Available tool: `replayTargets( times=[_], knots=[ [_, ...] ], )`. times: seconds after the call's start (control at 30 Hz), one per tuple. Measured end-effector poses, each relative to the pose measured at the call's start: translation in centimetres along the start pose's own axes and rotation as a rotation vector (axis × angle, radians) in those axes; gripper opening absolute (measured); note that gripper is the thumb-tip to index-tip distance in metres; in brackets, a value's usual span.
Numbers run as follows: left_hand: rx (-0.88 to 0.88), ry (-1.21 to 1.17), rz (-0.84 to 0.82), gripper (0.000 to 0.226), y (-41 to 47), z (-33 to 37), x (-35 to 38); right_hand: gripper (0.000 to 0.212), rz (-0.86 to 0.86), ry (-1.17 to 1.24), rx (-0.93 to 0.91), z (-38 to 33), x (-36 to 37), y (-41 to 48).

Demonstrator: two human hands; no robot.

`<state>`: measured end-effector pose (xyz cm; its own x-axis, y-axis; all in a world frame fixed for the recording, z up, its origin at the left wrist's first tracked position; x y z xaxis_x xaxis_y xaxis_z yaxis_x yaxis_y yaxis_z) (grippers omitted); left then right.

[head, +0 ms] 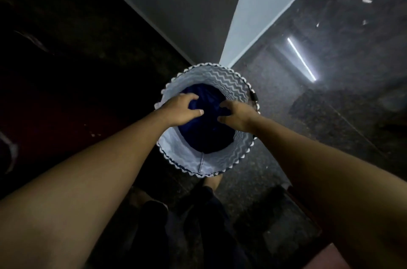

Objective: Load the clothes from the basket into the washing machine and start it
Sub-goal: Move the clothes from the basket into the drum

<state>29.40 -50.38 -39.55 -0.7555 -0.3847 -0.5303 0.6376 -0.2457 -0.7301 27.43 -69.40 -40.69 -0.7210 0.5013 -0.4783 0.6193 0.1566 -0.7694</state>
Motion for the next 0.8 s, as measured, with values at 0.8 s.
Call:
replayTargets(
  times=[0.8],
  knots=[
    [-0.460,-0.868,-0.005,0.060,19.7,-13.5,16.1,0.106,0.036,0.380,0.027,7.0,14.2,24.2]
  ],
)
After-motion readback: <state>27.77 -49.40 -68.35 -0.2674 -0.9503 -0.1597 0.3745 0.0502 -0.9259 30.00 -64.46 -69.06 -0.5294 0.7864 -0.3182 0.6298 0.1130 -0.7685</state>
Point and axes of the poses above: each hand's wrist, its own y-axis towards the middle knuckle, its own x-axis out of the palm, z = x × y, the point moved 6 cm from there along y, towards the middle knuckle, and after that the axes turned 4 degrees about y, right-handed, at the moved point
